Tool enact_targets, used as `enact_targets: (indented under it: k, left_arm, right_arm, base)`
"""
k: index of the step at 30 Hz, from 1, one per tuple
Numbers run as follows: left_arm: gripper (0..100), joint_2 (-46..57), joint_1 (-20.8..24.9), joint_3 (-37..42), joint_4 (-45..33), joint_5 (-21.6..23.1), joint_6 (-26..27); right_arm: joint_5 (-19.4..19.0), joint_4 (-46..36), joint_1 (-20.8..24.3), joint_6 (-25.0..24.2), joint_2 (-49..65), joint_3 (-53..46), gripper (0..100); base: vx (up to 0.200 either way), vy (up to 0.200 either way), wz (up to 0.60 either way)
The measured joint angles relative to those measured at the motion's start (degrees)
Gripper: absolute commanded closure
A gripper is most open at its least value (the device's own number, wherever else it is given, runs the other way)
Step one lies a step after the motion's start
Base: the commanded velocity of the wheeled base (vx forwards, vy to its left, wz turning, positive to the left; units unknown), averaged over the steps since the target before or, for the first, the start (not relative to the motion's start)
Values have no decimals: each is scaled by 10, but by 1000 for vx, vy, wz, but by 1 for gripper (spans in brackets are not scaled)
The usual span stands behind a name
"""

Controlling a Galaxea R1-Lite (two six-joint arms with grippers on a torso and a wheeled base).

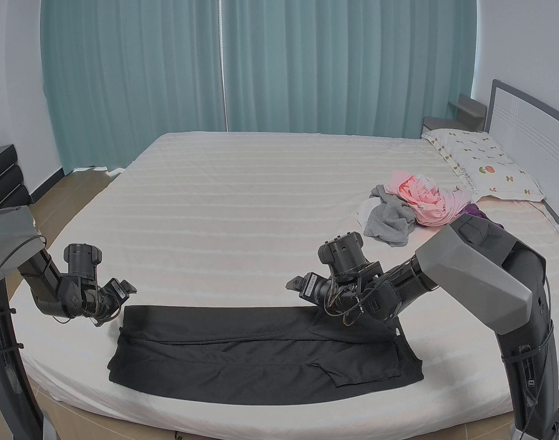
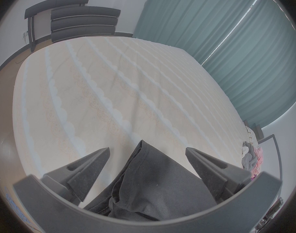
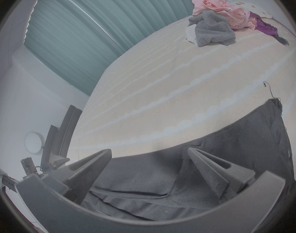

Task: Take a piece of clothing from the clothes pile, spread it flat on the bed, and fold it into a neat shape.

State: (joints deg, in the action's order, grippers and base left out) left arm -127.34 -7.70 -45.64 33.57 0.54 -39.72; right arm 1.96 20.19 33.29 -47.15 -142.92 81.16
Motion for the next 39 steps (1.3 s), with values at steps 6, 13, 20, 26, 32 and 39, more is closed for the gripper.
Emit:
enact_targets:
  k: [6, 13, 20, 26, 32, 39]
  left_arm:
    - [0, 0, 0, -1, -1, 0, -1]
    - [0, 10, 0, 7, -6, 2, 0]
    - [0, 31, 9, 19, -19, 2, 2]
    - [0, 54, 37, 0, -79, 2, 3]
    - [0, 78, 54, -23, -144, 2, 7]
    - [0, 61, 56, -24, -116, 0, 9]
  right_arm:
    - [-1, 7, -14, -9, 24, -17, 0]
    - [-34, 36, -52, 13, 73, -108, 0]
    - [-69, 129, -93, 63, 116, -250, 0]
    - [-92, 210, -125, 89, 142, -359, 0]
    - [-112, 230, -139, 73, 151, -397, 0]
    - [-119, 233, -142, 47, 153, -404, 0]
  base:
    - [0, 0, 0]
    - [0, 0, 0]
    - [0, 0, 0]
    - [0, 0, 0]
    - [0, 0, 0]
    - [0, 0, 0]
